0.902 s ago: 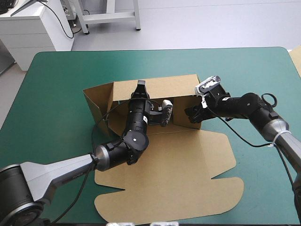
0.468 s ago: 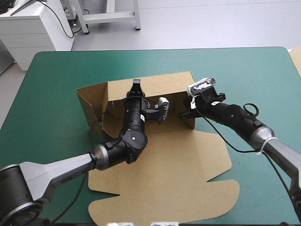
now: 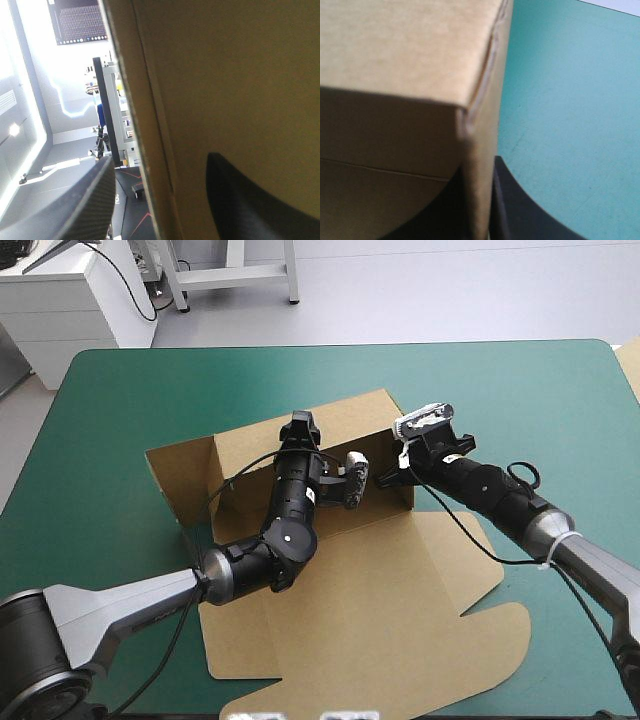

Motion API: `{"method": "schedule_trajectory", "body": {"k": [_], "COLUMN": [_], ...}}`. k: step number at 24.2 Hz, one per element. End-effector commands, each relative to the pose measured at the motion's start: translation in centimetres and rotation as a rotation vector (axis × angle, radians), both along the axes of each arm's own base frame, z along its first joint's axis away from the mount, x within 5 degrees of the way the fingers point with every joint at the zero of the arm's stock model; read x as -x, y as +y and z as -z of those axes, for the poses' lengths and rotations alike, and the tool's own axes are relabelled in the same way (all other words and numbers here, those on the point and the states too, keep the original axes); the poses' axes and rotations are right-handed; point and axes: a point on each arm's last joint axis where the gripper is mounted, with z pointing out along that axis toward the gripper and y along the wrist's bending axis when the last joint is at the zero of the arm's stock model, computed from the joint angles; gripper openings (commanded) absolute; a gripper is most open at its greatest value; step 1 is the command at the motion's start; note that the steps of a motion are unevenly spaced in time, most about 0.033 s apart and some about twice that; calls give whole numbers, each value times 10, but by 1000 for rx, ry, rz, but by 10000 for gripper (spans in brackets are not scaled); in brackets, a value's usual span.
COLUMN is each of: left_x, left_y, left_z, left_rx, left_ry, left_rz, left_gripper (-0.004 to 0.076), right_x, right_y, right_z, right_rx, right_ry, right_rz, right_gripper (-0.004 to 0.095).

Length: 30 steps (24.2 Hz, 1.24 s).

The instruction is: Fold the box

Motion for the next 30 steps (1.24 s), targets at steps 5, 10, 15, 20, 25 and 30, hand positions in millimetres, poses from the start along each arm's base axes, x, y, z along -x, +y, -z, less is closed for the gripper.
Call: {"method": "schedule_trajectory", "body": {"k": [5, 10, 15, 20, 25, 30], "left_x": [27, 47, 59, 65, 21, -27], "left_y": [-14, -23, -23, -13, 33, 118], "left_z": [-31, -35, -34, -63, -124, -174], "left_rx": [40, 51, 31, 32, 297, 734], "left_ry": [-135, -151, -25, 231, 557, 675], "left_rz": [32, 37, 59, 91, -47, -148], "left_gripper": [426, 424, 312, 17, 16, 16], "right_x": [-19, -42, -52, -50, -47, -46], "right_y": [-1, -19, -35, -39, -38, -39], "right_z": [-29, -30, -29, -25, -22, -20], "right_rx": [-44, -42, -18, 18, 9, 20], "right_ry": [-80, -11, 22, 72, 120, 137], "right_rz": [26, -3, -2, -21, -34, -37], "right_gripper": [-19, -19, -19, -19, -19, -19]}}
